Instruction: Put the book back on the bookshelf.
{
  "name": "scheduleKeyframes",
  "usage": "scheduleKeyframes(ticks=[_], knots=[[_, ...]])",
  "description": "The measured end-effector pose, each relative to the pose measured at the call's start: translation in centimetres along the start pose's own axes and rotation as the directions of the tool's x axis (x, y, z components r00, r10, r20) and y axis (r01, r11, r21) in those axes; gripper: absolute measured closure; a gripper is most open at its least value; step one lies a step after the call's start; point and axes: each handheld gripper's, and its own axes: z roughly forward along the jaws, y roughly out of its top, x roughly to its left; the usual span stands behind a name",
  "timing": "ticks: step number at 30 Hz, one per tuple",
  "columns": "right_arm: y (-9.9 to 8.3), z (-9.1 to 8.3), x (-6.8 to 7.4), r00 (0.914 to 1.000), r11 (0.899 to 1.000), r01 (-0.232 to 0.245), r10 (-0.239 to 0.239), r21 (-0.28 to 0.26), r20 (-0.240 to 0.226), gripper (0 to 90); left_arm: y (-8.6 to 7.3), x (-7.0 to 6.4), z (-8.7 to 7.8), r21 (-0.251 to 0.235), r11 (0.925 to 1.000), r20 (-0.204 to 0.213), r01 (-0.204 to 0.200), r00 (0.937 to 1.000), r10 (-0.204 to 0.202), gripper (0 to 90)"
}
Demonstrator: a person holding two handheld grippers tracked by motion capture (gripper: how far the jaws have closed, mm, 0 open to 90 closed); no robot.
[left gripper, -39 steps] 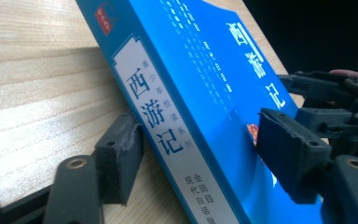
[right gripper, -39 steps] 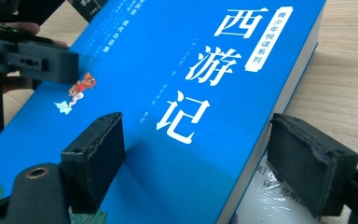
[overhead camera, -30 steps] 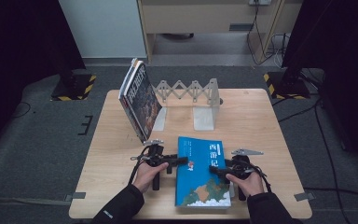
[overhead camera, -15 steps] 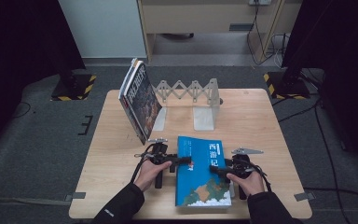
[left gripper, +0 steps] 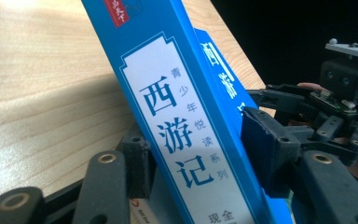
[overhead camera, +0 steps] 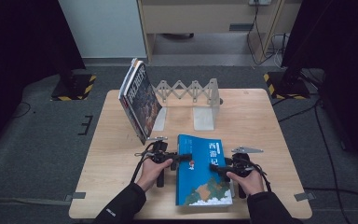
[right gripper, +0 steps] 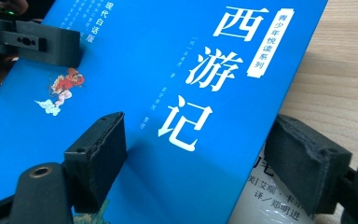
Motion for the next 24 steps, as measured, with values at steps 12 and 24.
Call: scheduleKeyframes(ticks=[12,24], knots=[[-0.11,-0.58,-0.03,0.9999,1.000,0.015,-0.015,-0.008,0.000,29.0,-0.20,-0.50,-0.45,-0.005,0.9999,-0.011,-0.010,0.9999,0.010,48.7],[0.00,-0.59,-0.04,0.9999,0.999,-0.013,0.013,-0.032,-0.003,38.5,-0.24,-0.84,0.33,0.045,0.9983,-0.023,-0.037,0.9990,0.038,44.7]])
